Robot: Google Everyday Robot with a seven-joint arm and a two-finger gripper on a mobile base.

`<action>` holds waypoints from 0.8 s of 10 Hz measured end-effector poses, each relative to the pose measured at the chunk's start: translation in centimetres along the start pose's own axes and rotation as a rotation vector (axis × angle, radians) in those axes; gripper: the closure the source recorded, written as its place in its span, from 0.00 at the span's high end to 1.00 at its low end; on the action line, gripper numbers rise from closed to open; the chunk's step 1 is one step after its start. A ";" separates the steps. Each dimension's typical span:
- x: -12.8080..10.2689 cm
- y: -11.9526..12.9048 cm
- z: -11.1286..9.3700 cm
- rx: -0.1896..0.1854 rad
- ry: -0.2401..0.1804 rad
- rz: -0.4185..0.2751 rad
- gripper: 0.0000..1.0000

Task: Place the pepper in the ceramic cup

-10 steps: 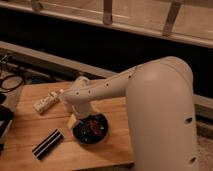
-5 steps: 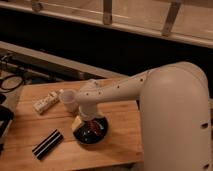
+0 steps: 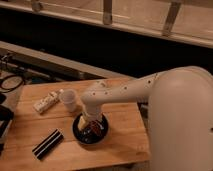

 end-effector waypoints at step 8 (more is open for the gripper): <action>0.3 -1.5 2.5 -0.035 0.063 0.038 0.47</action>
